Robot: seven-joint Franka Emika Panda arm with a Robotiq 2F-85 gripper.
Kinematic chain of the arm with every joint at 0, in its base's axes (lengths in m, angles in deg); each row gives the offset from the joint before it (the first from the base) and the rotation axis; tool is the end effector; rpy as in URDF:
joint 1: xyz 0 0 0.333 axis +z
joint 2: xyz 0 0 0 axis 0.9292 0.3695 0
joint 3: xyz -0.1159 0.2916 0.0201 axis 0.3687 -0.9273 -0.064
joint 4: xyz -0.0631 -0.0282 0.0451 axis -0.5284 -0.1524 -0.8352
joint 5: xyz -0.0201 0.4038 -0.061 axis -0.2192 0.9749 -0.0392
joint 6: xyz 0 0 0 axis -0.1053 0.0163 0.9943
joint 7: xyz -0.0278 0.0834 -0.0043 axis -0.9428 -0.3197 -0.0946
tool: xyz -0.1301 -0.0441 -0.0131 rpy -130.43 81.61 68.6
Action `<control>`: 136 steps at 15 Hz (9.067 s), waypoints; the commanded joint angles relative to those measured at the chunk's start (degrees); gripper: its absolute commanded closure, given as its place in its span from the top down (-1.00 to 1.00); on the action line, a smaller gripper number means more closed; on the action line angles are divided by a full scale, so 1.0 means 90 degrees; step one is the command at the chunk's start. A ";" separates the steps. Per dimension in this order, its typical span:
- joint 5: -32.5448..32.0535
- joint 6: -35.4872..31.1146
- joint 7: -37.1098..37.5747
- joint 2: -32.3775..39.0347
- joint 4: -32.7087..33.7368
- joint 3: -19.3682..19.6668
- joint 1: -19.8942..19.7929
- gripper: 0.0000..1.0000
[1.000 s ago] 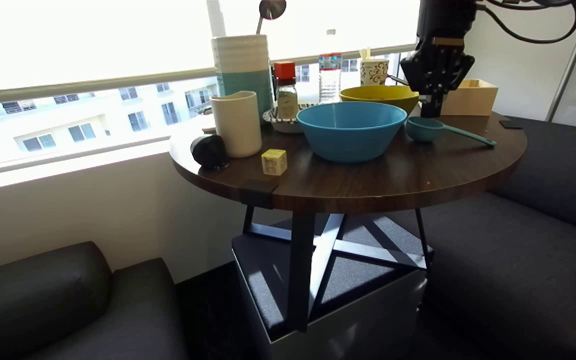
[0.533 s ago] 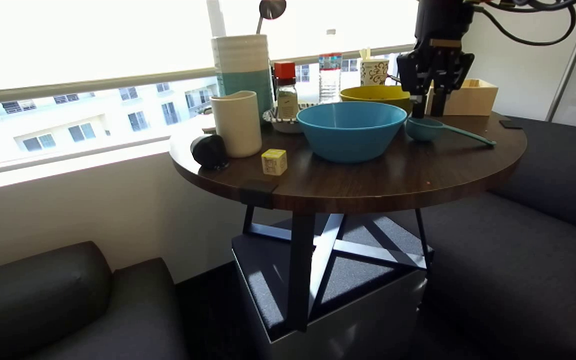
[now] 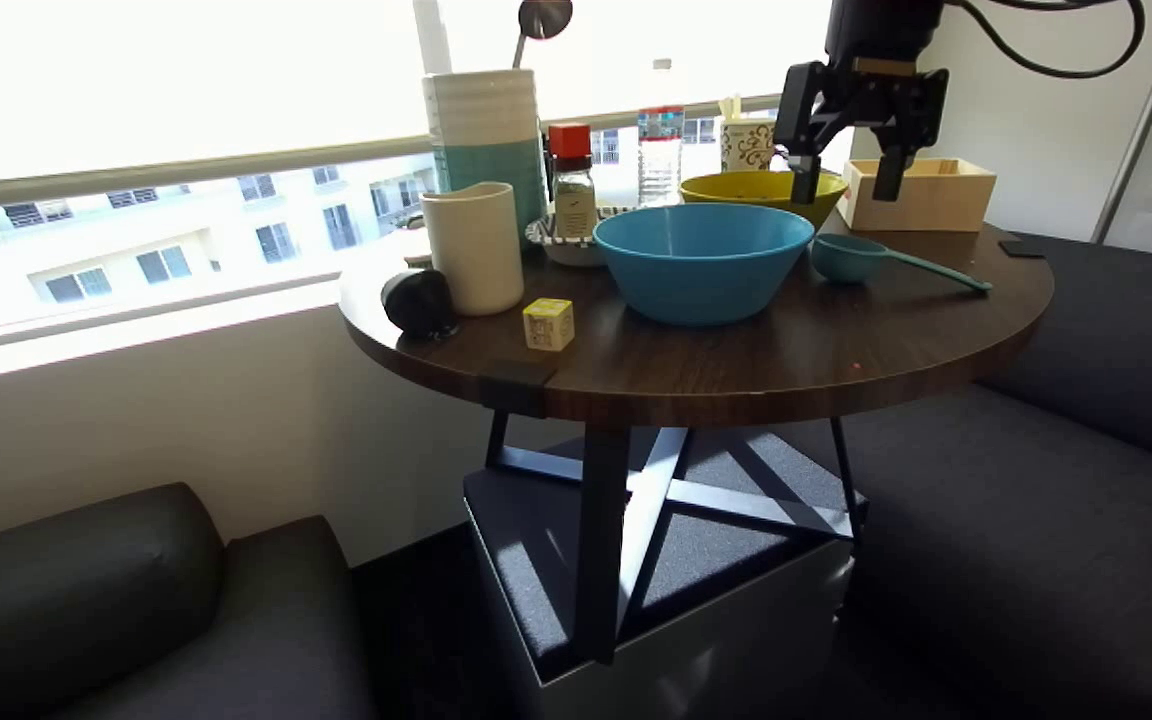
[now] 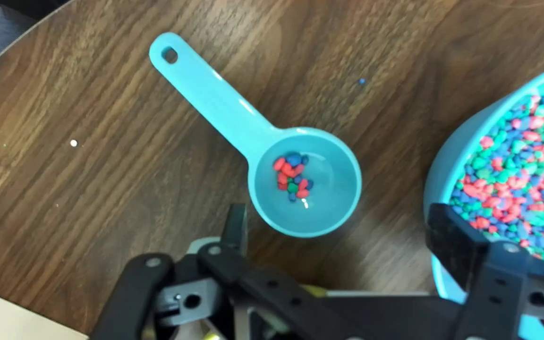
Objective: Place some cereal from the yellow bowl in the blue measuring cup then put the cereal back in the yellow bowl using the spoon
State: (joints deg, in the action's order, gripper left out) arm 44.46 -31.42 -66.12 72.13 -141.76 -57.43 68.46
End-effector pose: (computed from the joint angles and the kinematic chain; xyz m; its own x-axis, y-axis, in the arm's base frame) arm 0.4828 0.0147 0.4119 0.9592 -0.2794 -0.0423 -0.2819 -0.9566 -0.0743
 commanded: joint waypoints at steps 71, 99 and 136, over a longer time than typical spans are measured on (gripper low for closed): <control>-0.0026 0.0094 -0.0601 -0.0185 -0.0308 -0.0002 -0.0021 0.16; 0.0772 0.1206 0.2636 -0.0932 -0.0986 0.0246 -0.0845 1.00; 0.2065 -0.1096 0.6066 -0.1615 -0.2411 0.0353 -0.1102 1.00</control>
State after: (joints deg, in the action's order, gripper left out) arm 62.18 -41.79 -13.74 60.46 -162.17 -53.77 58.91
